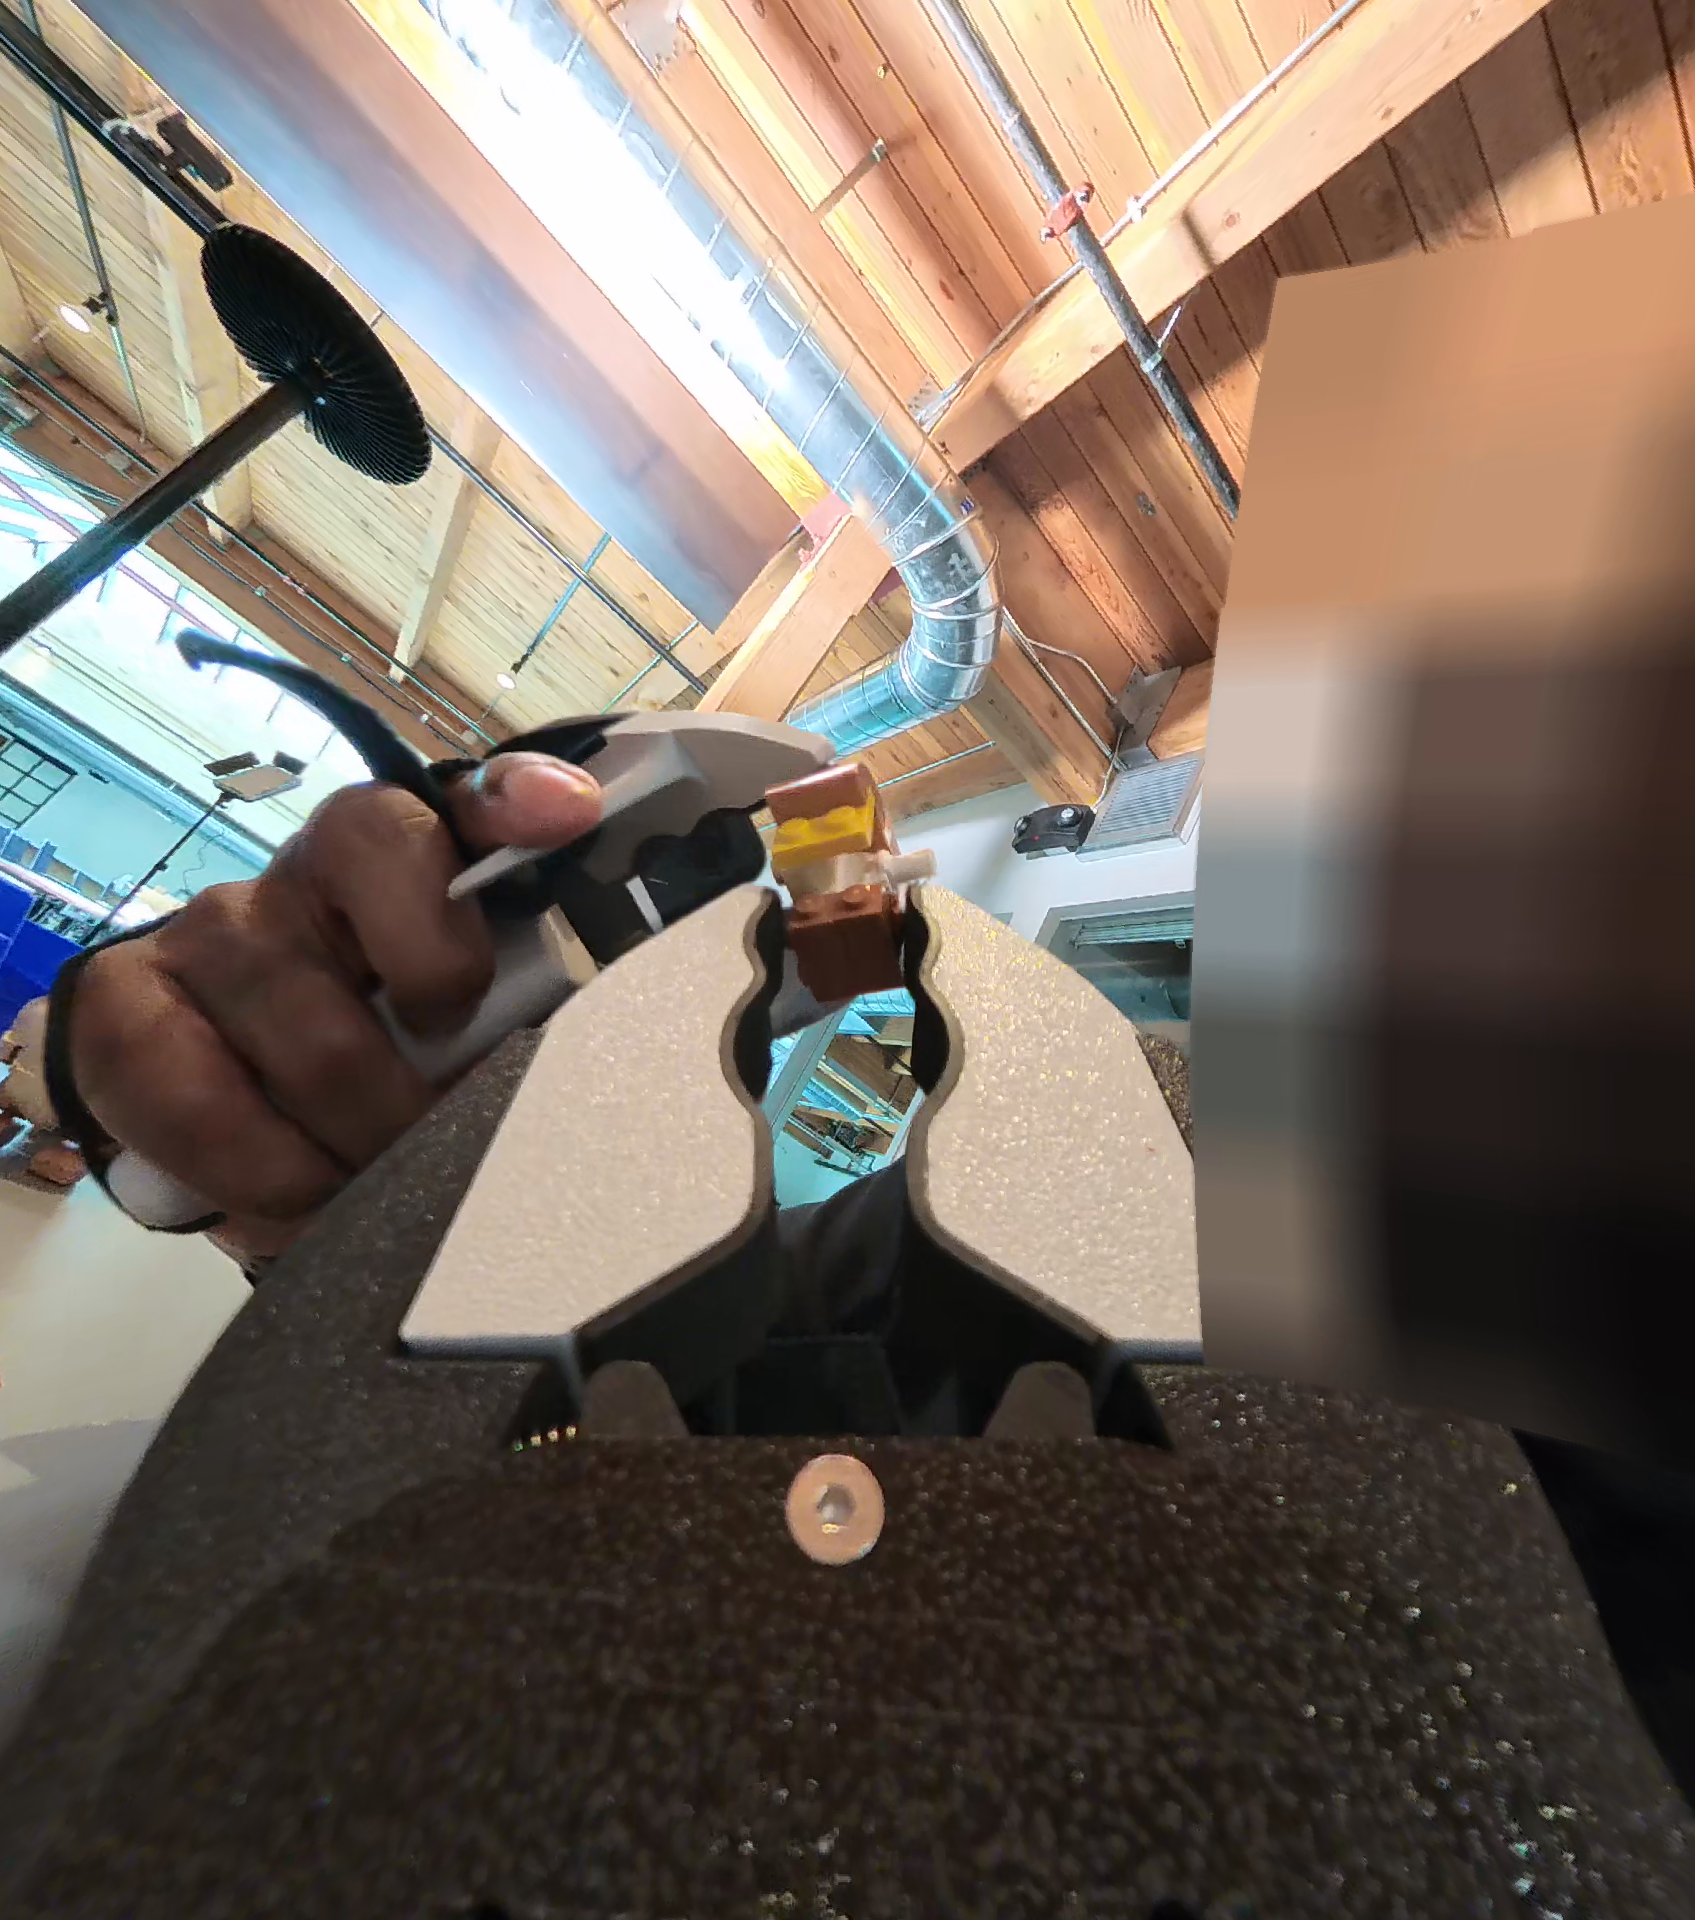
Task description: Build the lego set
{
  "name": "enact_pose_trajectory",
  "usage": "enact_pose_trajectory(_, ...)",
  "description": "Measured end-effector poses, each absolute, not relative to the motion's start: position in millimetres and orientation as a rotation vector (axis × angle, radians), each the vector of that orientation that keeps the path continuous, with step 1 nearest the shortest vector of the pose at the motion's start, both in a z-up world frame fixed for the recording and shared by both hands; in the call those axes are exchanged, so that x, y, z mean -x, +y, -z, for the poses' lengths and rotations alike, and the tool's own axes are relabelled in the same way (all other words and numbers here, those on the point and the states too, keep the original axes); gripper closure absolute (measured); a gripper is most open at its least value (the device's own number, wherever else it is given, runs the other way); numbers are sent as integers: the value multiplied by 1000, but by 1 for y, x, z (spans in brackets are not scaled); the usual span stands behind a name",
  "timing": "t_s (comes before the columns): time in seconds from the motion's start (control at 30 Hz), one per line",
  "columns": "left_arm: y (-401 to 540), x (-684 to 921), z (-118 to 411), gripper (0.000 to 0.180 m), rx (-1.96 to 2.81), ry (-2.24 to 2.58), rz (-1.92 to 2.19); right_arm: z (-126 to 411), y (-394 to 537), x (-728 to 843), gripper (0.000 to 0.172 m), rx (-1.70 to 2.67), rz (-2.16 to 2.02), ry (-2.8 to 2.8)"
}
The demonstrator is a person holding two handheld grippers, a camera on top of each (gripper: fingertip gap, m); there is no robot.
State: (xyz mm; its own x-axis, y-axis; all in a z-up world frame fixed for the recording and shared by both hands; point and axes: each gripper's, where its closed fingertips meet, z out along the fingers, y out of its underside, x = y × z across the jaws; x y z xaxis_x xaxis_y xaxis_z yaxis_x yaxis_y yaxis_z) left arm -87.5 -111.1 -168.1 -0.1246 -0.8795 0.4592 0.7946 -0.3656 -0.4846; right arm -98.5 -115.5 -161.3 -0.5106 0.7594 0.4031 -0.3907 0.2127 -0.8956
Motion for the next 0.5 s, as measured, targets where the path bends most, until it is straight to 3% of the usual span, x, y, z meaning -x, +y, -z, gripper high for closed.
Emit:
enact_pose_trajectory(0.23,-105,90,173,161,852,113,1733,167,-111,99,142,378,-1391,-1487)
enact_pose_trajectory(0.37,-105,90,173,161,861,122,1718,171,-104,95,129,398,-1335,-1491)
enact_pose_trajectory(0.5,-107,83,175,161,884,156,1730,170,-104,91,133,396,-1342,-1488)
